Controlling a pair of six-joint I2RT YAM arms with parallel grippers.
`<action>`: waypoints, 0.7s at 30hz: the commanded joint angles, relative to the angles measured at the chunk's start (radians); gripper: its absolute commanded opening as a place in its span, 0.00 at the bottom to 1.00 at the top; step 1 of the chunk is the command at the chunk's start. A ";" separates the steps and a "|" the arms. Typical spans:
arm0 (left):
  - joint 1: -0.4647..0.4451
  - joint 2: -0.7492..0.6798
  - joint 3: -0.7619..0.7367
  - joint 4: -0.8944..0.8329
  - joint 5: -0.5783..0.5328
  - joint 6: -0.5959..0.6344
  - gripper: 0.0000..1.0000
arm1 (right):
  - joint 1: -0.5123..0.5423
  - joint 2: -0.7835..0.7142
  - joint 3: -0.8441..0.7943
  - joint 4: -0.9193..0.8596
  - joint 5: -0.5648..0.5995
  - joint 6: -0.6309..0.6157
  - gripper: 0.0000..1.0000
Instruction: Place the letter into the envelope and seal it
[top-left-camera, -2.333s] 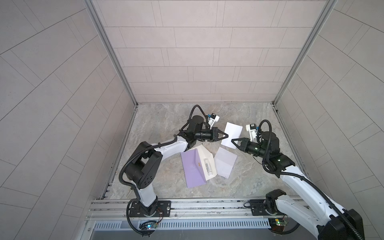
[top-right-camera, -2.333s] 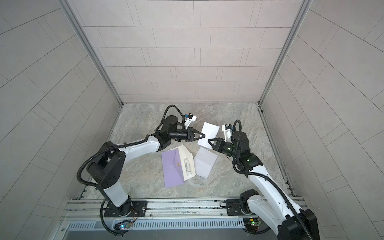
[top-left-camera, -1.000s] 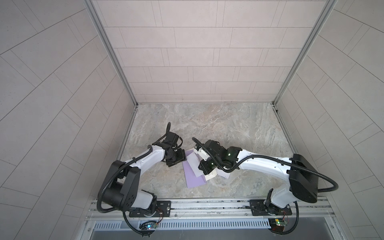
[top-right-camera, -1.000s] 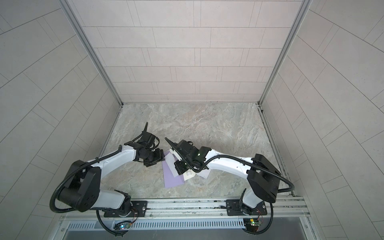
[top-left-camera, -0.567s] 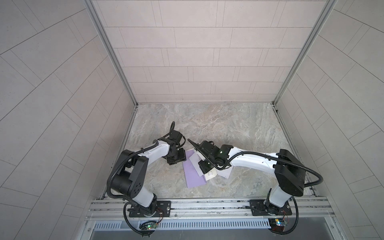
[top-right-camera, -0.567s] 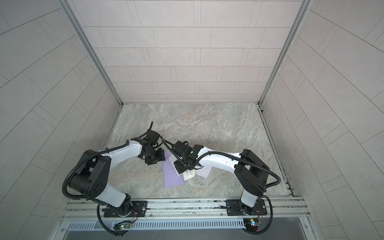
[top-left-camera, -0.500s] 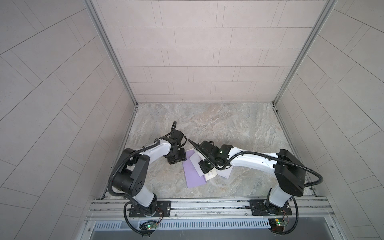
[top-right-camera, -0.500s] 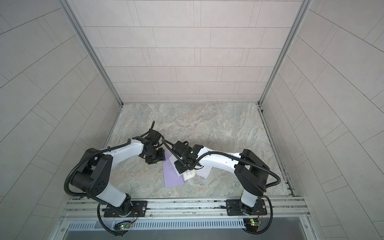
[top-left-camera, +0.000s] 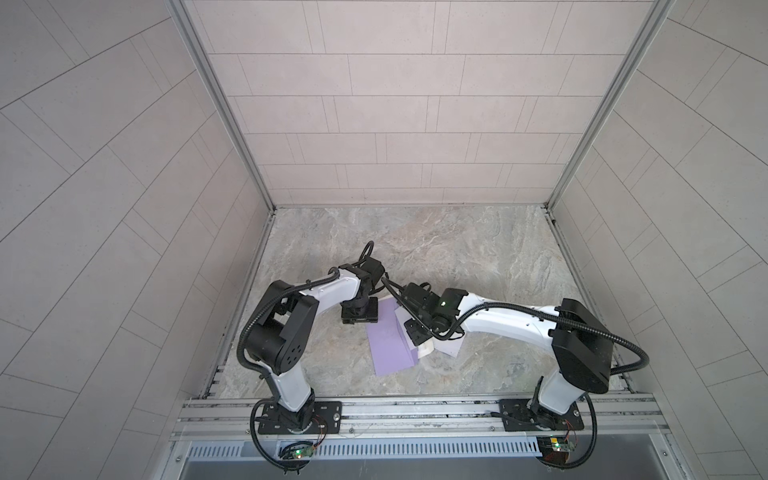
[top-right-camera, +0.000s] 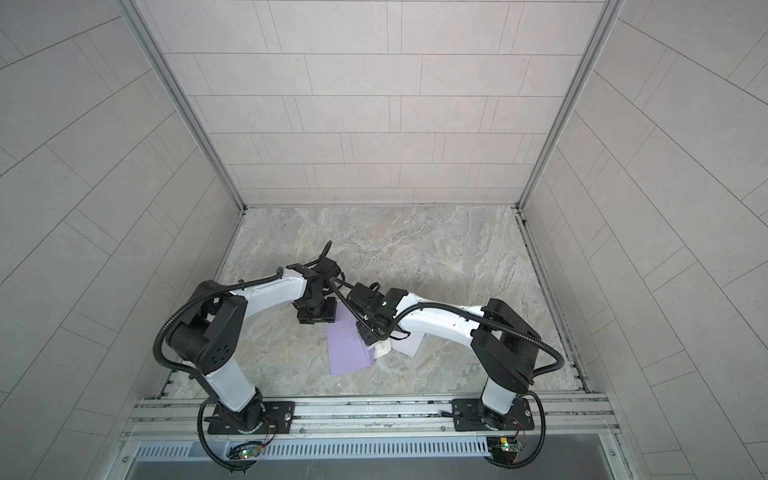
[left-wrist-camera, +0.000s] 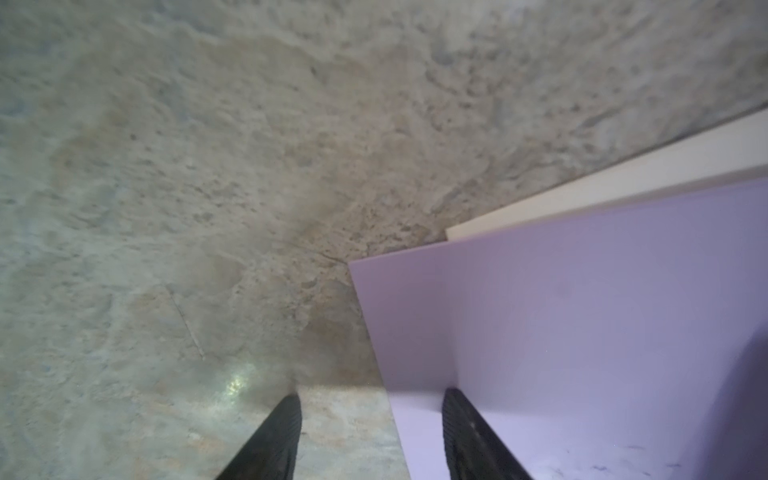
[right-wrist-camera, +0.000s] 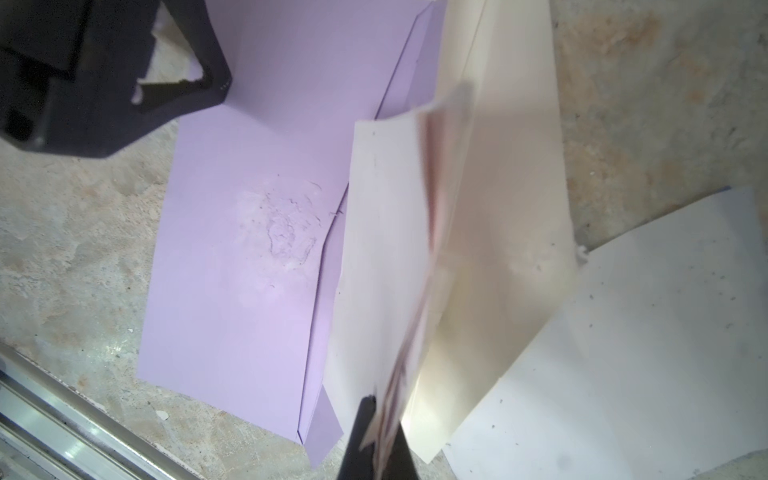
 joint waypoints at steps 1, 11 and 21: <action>-0.010 0.097 -0.049 0.054 -0.033 0.002 0.60 | -0.023 0.028 0.016 -0.047 0.003 0.029 0.00; -0.011 0.057 -0.060 0.083 0.032 0.005 0.60 | -0.093 0.058 -0.012 -0.004 -0.184 0.029 0.00; -0.013 0.019 -0.046 0.118 0.141 0.016 0.60 | -0.097 0.142 0.029 0.059 -0.264 0.007 0.00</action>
